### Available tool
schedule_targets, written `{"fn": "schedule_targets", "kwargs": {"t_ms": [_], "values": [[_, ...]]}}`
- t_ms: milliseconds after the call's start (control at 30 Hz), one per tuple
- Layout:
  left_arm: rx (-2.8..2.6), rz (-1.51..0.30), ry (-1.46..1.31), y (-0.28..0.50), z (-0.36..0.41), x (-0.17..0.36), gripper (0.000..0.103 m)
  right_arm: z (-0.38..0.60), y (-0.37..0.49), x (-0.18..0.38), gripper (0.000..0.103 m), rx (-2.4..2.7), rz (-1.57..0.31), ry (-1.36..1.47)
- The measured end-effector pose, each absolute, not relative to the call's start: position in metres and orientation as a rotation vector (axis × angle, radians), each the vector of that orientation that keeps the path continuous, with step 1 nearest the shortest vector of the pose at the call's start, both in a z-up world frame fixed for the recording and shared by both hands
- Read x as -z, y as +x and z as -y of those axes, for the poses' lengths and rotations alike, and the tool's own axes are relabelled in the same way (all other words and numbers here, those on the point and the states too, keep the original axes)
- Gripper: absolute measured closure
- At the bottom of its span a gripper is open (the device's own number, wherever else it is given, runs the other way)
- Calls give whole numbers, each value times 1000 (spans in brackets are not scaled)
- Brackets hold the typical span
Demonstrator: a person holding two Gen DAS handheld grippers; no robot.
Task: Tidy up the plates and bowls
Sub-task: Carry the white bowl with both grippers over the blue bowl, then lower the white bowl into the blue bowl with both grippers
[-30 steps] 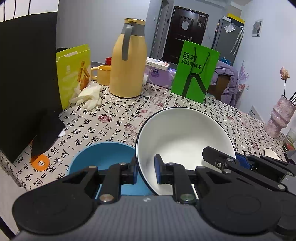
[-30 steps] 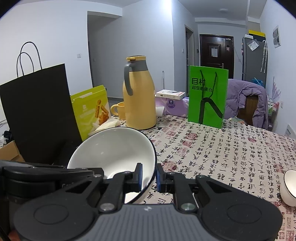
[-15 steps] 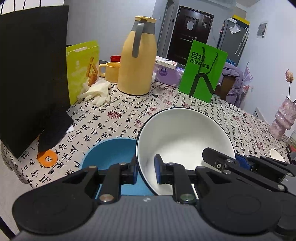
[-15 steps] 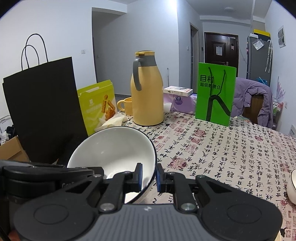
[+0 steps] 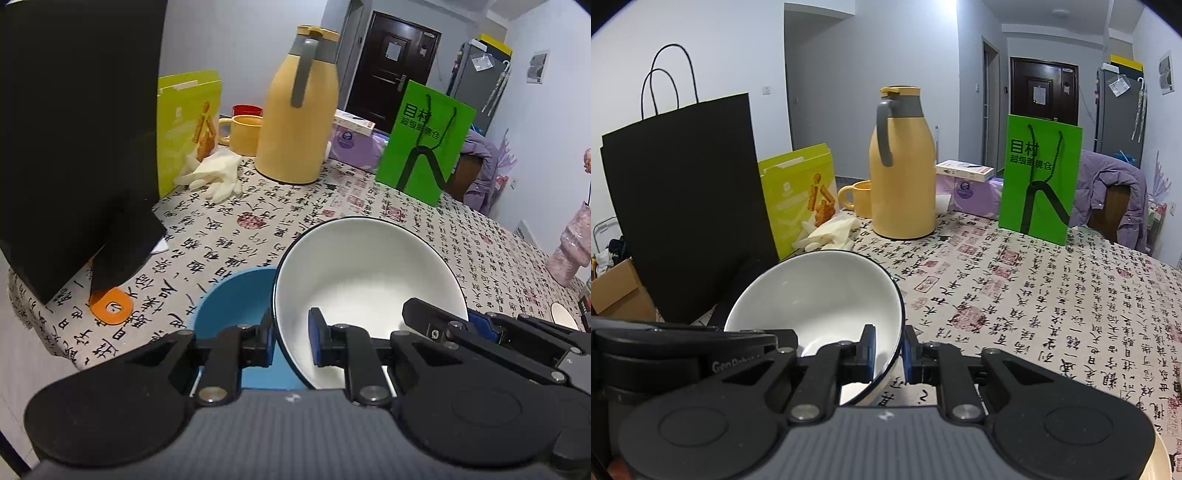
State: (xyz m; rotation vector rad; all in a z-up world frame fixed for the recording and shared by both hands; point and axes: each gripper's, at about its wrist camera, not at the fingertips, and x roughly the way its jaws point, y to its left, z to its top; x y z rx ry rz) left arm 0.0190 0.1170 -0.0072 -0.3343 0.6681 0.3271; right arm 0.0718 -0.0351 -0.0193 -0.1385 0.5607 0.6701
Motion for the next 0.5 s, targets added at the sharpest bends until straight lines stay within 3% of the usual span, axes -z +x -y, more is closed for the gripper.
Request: {"fn": "schedule_targets", "kwargs": {"t_ms": [500], "values": [[-352, -677, -354, 9, -142, 18, 85, 5, 67, 31, 89, -694, -590, -161]]}}
